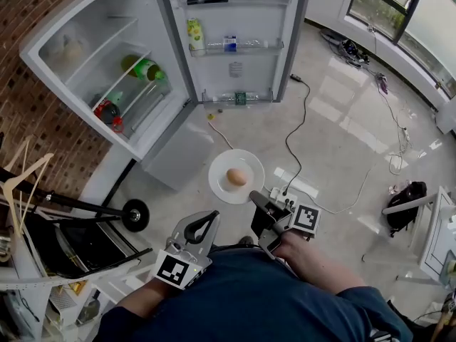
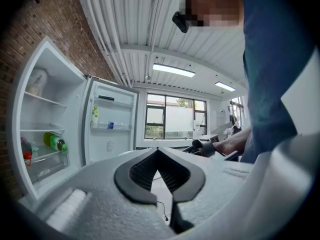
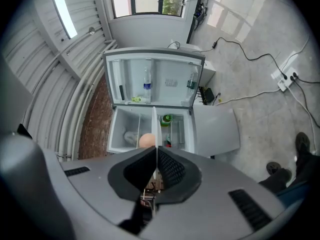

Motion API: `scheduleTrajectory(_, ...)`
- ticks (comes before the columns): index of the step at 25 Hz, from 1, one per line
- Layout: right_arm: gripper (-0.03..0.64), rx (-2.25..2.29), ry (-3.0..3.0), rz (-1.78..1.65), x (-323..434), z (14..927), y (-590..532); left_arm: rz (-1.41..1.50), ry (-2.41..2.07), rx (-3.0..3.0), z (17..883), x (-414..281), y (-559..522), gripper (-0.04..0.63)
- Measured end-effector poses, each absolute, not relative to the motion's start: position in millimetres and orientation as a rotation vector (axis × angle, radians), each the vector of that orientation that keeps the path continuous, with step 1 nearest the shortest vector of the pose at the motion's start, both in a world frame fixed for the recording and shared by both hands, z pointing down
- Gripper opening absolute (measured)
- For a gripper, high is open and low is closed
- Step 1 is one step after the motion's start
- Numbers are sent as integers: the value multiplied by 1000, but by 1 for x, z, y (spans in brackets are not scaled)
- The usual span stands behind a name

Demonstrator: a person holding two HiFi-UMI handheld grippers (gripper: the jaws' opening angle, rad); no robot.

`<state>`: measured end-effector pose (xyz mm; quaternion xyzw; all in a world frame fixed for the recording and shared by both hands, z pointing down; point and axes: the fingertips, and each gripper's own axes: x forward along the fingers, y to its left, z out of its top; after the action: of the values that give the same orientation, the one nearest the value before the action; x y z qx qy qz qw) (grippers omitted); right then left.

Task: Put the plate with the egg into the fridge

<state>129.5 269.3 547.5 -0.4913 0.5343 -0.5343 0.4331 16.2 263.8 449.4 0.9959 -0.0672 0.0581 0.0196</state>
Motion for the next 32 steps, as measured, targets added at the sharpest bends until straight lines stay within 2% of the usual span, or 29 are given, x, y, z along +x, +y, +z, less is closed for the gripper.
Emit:
scheduleTrajectory(13,17,-1227,1387,-1387,126,550,188,115,-325,3041,455,10,187,-2)
scheduleTrajectory(32,17,-1255,1411,-1327,99,514,-57,53,-265,3081,426,-19,-64,-3)
